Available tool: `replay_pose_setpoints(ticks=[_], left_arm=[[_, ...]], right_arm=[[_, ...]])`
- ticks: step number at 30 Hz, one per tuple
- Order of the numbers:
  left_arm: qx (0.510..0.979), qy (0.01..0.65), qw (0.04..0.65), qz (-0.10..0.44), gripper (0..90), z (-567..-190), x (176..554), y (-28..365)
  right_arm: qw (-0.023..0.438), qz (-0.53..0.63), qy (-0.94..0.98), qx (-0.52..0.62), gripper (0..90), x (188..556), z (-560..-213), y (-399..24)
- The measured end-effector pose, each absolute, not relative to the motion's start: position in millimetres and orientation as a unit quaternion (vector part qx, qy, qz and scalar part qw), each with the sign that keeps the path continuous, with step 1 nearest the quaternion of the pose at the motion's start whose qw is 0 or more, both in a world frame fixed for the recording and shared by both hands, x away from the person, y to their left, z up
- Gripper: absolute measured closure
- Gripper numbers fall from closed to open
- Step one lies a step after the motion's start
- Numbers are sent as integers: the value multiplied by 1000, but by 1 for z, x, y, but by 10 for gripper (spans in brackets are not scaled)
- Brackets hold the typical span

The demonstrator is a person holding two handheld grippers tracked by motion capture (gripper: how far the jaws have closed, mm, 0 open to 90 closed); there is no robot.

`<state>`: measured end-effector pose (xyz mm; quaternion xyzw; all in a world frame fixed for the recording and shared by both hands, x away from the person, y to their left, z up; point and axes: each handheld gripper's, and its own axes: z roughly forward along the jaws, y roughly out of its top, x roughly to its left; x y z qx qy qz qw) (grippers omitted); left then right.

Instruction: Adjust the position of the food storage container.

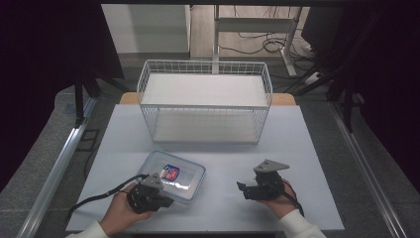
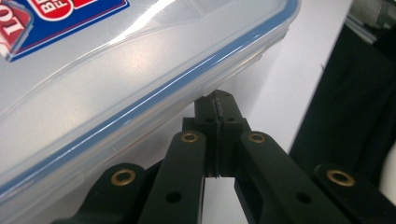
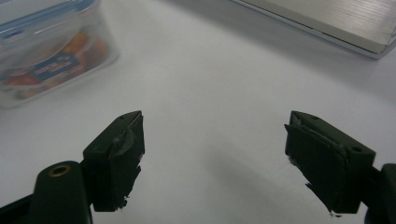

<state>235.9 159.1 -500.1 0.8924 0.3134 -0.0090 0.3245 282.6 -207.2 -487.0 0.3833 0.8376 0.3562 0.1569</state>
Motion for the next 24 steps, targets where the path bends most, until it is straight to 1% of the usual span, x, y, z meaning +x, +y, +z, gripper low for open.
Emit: replay_pose_setpoints(ticks=[4, 6, 9, 12, 16, 17, 19, 21, 24], left_arm=[[891, 317, 325, 3, 900, -501, 243, 149], [884, 326, 336, -11, 900, -503, 249, 145], [877, 338, 342, -15, 900, -504, 255, 144], [878, 334, 342, -10, 900, -502, 253, 147], [872, 332, 358, -1, 900, -493, 247, 154], [865, 331, 377, 9, 900, -481, 240, 164], [861, 326, 390, 22, 900, -469, 237, 174], [855, 335, 393, 44, 900, -458, 236, 189], [837, 366, 401, 69, 900, -445, 241, 215]], right_arm=[[157, 357, 838, 382, 197, 282, -487, -207], [157, 356, 839, 381, 197, 282, -487, -207], [155, 355, 839, 383, 197, 283, -488, -208], [155, 354, 839, 383, 197, 283, -488, -208], [156, 354, 839, 382, 197, 283, -487, -208], [156, 354, 839, 383, 197, 283, -487, -208], [156, 354, 838, 384, 197, 282, -487, -208], [156, 353, 839, 384, 197, 282, -487, -208], [157, 354, 839, 383, 197, 282, -487, -207]])
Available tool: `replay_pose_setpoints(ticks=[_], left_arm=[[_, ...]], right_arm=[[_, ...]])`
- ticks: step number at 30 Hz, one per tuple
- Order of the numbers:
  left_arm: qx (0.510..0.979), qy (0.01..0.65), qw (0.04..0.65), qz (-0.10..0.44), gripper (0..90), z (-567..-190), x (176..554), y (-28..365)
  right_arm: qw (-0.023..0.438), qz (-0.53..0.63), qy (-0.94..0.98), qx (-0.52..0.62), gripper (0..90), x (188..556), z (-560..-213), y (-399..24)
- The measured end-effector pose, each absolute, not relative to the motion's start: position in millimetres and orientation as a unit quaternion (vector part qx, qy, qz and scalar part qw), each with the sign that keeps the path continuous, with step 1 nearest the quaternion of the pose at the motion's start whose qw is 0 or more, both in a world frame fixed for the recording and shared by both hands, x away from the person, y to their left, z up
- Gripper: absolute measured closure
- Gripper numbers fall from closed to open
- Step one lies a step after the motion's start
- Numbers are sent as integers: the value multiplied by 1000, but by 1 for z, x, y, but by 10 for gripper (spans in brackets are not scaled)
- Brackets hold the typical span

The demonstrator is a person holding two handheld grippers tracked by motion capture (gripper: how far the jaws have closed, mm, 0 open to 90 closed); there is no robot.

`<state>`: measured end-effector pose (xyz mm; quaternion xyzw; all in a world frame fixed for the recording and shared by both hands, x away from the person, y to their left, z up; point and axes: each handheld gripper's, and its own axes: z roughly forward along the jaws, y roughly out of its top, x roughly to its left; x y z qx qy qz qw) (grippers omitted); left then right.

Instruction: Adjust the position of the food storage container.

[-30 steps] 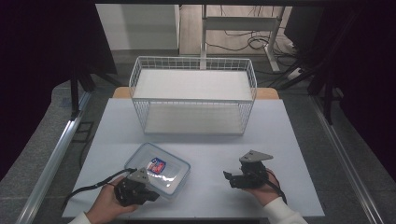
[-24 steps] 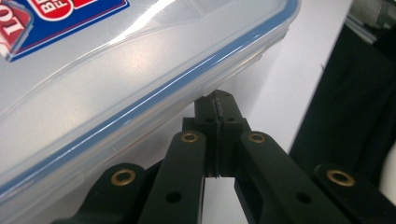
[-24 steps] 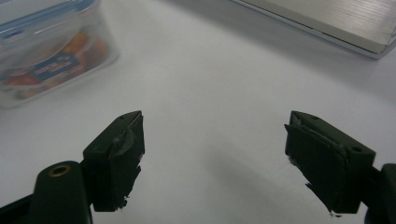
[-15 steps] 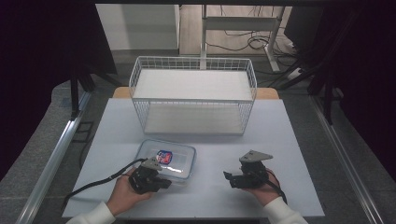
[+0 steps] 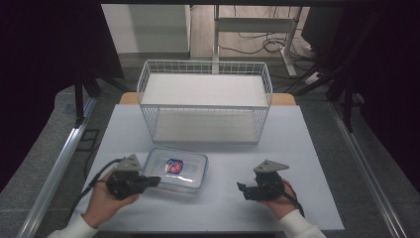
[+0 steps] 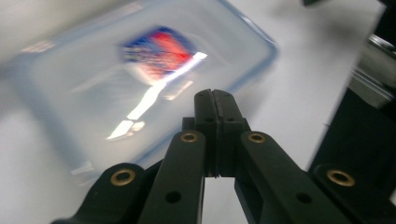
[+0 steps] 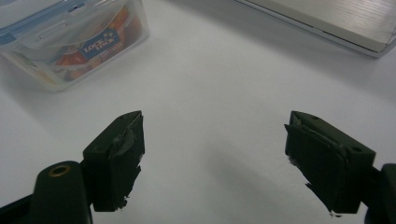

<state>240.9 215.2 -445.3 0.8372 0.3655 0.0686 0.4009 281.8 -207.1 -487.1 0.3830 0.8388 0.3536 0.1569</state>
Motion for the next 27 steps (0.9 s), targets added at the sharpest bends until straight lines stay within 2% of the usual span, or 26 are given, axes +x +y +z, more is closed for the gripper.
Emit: replay_pose_setpoints(ticks=[4, 11, 15, 19, 27], left_arm=[[819, 398, 404, 83, 900, -443, 247, 237], [800, 458, 378, 86, 900, -470, 268, 267], [798, 474, 361, 94, 900, -480, 276, 273], [803, 487, 335, 74, 900, -496, 283, 275], [820, 473, 318, 50, 900, -507, 284, 261]], right_arm=[[156, 353, 838, 385, 196, 282, -487, -207], [160, 347, 836, 395, 196, 284, -488, -209], [161, 345, 836, 394, 196, 284, -488, -209], [163, 345, 837, 393, 196, 283, -488, -209], [163, 340, 840, 391, 196, 284, -490, -208]])
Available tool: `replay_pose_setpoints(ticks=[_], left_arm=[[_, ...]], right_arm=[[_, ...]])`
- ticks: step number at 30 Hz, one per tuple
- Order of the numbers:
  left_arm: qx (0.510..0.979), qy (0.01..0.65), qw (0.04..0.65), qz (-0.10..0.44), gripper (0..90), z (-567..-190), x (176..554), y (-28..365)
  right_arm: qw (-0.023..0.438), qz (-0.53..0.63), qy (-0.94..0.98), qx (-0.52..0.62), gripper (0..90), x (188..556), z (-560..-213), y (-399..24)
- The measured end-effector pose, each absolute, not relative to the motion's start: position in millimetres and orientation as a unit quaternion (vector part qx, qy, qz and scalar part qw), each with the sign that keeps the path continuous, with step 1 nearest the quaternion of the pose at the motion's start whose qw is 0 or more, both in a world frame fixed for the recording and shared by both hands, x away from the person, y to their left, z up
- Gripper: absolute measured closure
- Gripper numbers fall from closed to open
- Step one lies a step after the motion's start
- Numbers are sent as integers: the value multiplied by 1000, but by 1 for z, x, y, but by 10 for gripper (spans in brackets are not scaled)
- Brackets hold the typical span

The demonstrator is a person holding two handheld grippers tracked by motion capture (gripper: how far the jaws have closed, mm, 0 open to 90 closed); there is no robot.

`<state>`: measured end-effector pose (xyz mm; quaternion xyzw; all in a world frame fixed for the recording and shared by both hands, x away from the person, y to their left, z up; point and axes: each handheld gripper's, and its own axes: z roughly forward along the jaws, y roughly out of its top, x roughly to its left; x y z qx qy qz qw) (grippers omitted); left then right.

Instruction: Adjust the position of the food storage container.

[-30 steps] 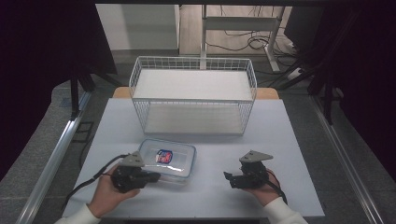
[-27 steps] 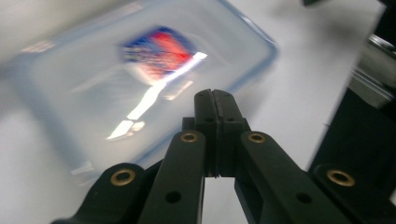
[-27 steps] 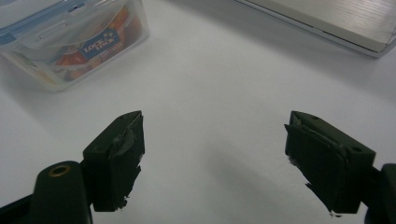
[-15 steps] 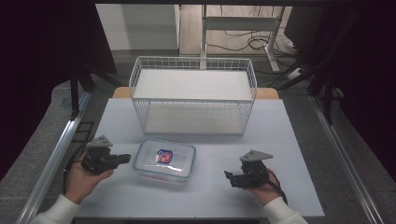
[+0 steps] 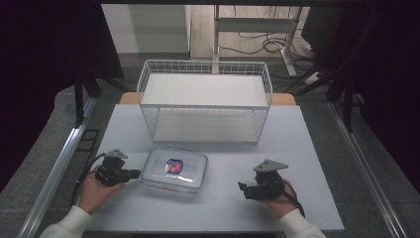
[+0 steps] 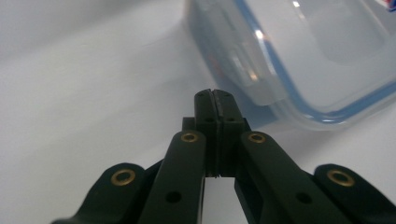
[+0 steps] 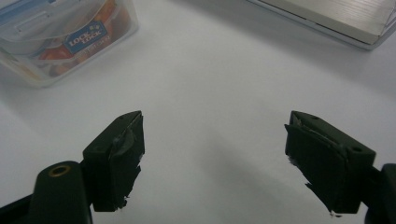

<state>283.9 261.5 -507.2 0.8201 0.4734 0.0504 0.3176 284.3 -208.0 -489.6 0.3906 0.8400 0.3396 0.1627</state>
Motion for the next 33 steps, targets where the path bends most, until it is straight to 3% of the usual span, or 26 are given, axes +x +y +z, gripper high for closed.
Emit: replay_pose_setpoints(ticks=[5, 17, 33], left_arm=[[825, 468, 311, 57, 900, -506, 285, 254], [821, 462, 336, 7, 900, -508, 285, 236], [844, 419, 334, 2, 900, -503, 293, 181]], right_arm=[[165, 341, 839, 391, 196, 284, -488, -208], [168, 346, 835, 394, 196, 285, -486, -211], [171, 357, 828, 397, 193, 286, -482, -216]])
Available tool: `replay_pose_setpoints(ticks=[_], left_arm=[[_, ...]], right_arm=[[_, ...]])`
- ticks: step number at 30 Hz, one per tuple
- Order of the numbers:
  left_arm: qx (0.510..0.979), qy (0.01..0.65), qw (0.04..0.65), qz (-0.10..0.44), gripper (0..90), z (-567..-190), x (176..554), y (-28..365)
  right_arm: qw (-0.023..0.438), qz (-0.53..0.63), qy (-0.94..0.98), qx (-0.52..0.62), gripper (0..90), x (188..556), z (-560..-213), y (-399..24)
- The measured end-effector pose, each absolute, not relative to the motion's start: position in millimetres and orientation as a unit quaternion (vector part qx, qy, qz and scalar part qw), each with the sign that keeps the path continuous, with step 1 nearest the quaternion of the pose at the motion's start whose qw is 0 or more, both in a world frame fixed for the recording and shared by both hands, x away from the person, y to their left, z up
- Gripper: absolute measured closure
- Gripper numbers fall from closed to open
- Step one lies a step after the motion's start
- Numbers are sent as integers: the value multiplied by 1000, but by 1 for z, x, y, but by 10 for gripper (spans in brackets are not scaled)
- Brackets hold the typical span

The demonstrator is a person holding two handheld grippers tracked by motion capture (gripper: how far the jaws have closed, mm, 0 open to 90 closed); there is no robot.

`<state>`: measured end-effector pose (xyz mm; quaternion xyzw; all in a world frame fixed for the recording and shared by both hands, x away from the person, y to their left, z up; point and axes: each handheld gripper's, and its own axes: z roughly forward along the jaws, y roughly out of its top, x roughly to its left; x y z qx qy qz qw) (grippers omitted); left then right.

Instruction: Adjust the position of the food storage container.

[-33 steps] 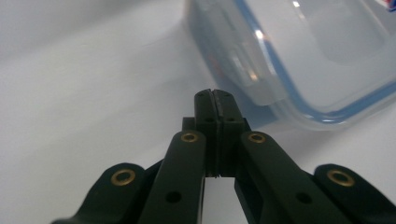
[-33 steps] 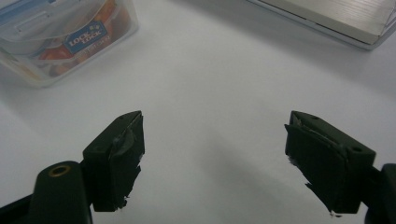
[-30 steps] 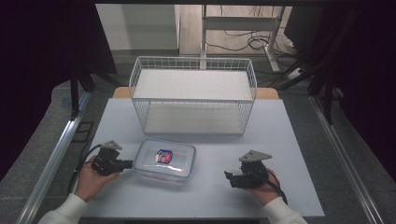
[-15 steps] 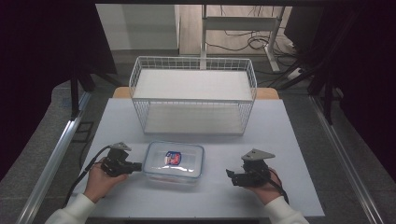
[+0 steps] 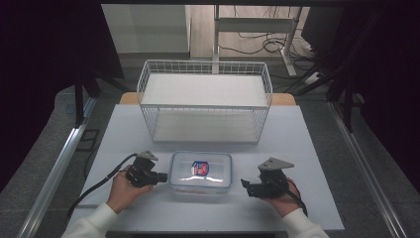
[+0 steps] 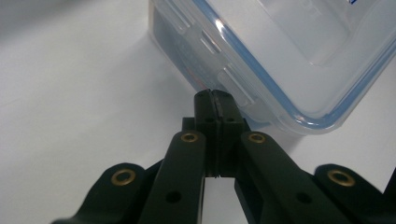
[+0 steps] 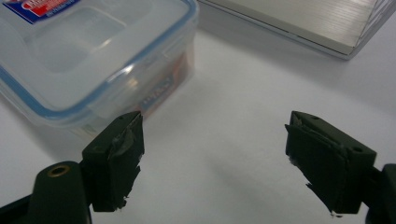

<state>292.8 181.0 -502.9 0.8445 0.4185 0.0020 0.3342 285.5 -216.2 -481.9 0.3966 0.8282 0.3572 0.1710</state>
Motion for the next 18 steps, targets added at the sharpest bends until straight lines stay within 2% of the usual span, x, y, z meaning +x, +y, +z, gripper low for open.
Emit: replay_pose_setpoints(ticks=[8, 13, 18], left_arm=[[848, 409, 336, -2, 900, -502, 294, 170], [846, 408, 342, 22, 900, -499, 289, 173], [818, 426, 385, 38, 897, -489, 279, 192]], right_arm=[[176, 369, 821, 398, 193, 286, -479, -220], [185, 390, 811, 394, 193, 284, -474, -223], [183, 415, 804, 384, 193, 282, -471, -223]])
